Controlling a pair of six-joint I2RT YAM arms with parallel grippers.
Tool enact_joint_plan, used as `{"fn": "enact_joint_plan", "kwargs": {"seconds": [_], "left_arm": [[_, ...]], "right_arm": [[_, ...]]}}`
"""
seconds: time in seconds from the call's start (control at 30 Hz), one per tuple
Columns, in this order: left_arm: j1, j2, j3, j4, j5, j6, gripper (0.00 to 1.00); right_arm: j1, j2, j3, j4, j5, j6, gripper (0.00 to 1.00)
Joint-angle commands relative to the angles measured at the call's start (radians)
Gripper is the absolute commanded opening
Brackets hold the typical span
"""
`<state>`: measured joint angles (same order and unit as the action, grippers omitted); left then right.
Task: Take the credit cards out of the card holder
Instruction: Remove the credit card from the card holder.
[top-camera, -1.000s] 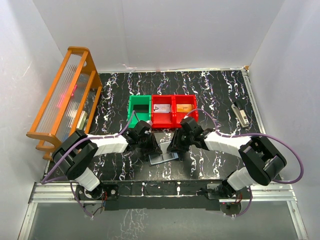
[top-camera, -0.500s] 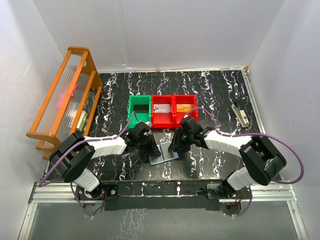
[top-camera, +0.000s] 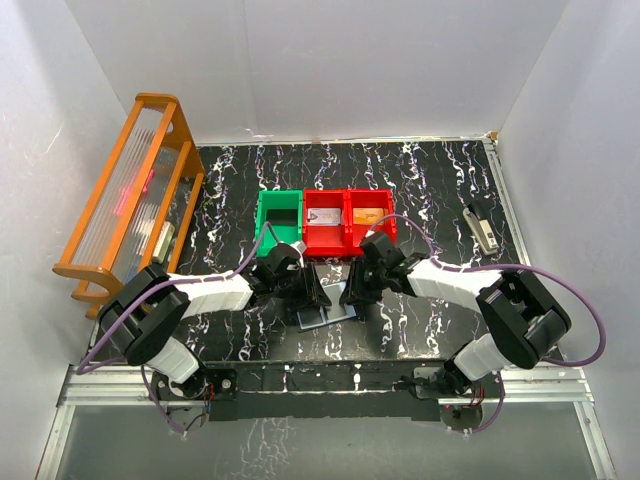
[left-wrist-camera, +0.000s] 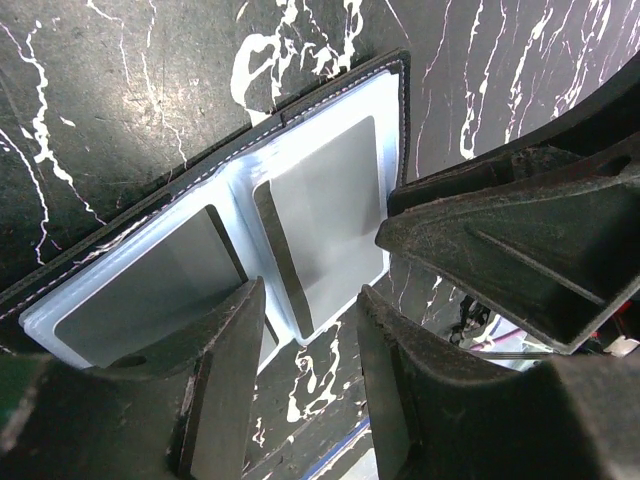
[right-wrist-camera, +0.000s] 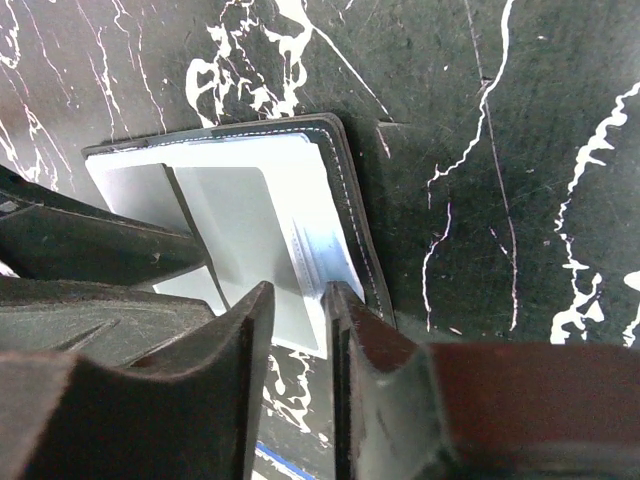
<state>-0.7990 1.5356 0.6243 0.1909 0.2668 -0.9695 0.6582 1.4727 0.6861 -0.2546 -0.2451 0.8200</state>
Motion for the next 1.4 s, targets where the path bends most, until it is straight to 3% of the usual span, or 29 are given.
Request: {"fn": "enact_joint_plan", "kwargs": {"seconds": [0.0,0.27,0.5,1.07,1.37], "left_arm": [[-0.003,-0.010,-0.015,-0.008,-0.003,-0.013,0.41],[-0.003,-0.016,-0.011,-0.032,-0.017,-0.008,0.41],[-0.003,-0.014,-0.003,-0.034,-0.018,-0.006,0.41],[-0.003,0.008,-0.002,-0.039,-0.012,-0.006,0.41],[-0.003,0.022,-0.056,0.046,0.000,-0.063,0.37]], "right_arm": [[0.001,-0.006,0.049,-0.072,0.040,-0.036,0.31],[0.001,-0.040,0.138,-0.161,0.078,-0.088,0.35],[0.009,-0.027,0.112,-0.055,-0.039,-0.073,0.29],[0.023,0.075,0.027,-0.010,-0.046,-0.036,0.27],[0.023,0.072,-0.088,0.177,-0.148,0.100,0.25]]}}
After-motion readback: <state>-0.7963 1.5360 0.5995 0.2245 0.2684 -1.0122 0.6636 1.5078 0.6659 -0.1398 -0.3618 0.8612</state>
